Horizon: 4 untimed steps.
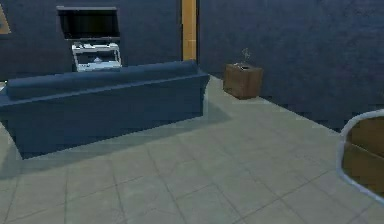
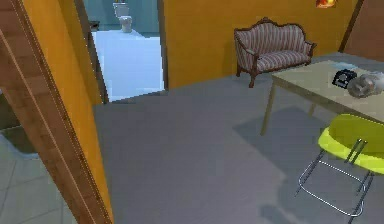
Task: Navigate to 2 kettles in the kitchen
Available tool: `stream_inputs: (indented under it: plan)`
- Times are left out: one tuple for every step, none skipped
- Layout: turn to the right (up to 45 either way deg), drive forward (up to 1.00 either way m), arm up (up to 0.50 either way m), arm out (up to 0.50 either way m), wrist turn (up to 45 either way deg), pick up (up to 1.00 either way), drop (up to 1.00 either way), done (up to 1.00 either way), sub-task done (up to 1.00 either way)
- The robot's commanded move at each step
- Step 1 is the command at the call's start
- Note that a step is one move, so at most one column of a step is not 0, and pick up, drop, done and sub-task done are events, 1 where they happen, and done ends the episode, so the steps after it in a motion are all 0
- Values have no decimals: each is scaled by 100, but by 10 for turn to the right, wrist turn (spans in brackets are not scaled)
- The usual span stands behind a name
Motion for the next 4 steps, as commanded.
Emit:
stream_inputs:
  plan:
    - [-120,0,0,0,0,0,0,0,0]
    - [0,25,0,0,0,0,0,0,0]
    - [-390,0,0,0,0,0,0,0,0]
    - [0,30,0,0,0,0,0,0,0]
